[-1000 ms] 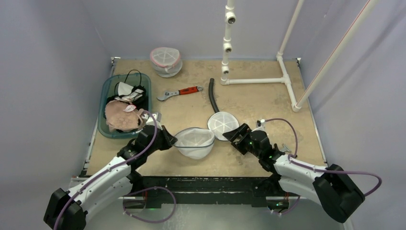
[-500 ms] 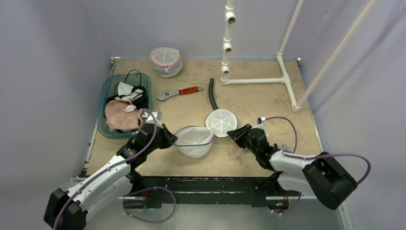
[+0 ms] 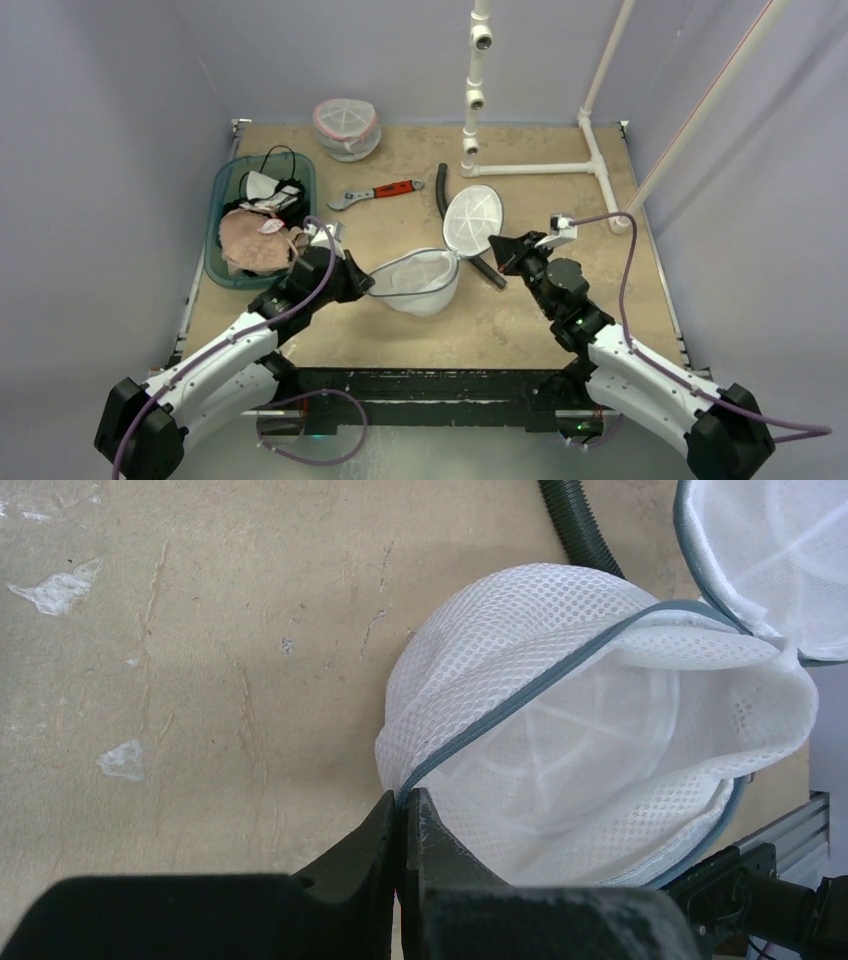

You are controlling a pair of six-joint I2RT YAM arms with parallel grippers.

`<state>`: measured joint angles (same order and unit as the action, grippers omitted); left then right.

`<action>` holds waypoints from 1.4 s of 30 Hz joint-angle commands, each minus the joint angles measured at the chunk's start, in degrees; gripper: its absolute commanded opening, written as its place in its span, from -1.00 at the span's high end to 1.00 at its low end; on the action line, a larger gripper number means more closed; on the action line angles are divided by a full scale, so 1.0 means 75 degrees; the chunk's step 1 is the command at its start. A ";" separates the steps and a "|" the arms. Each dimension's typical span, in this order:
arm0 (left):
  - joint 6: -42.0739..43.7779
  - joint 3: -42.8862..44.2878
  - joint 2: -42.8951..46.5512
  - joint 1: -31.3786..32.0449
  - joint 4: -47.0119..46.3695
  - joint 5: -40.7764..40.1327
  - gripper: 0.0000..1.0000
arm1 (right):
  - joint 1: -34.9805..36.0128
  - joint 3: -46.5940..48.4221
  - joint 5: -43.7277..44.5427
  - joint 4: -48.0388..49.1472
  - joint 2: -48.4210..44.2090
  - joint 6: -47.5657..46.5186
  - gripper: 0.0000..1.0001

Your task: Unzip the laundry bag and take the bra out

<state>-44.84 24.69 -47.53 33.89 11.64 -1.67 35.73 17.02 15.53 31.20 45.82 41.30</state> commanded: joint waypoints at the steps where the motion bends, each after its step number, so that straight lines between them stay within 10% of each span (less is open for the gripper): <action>1: 0.0308 0.0538 -0.0297 0.0034 -0.0195 0.0008 1.00 | 0.0362 0.0633 0.0230 -0.0899 -0.0473 -0.2064 1.00; 14: 0.1172 0.2687 -0.1399 0.0039 0.0559 -0.0533 1.00 | 0.3363 0.2560 0.1857 -0.1487 -0.0001 -0.3858 1.00; 28: 0.1078 0.2408 -0.1892 0.0040 0.0808 -0.0416 1.00 | 0.5817 0.2831 0.4300 -0.1434 0.1854 -0.5266 1.00; 35: 0.0918 0.2353 -0.1555 0.0034 0.0989 -0.0272 0.18 | 0.5847 0.2450 0.4633 -0.1510 0.2139 -0.4899 1.00; 42: 0.0034 0.2801 -0.0839 0.0040 0.1490 -0.0287 -0.18 | 0.5971 0.2300 0.5080 -0.1282 0.2276 -0.5110 1.00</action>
<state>-39.40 42.30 -57.34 33.89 21.17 -4.08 79.44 34.96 48.93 18.79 62.57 3.84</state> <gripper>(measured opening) 0.557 0.012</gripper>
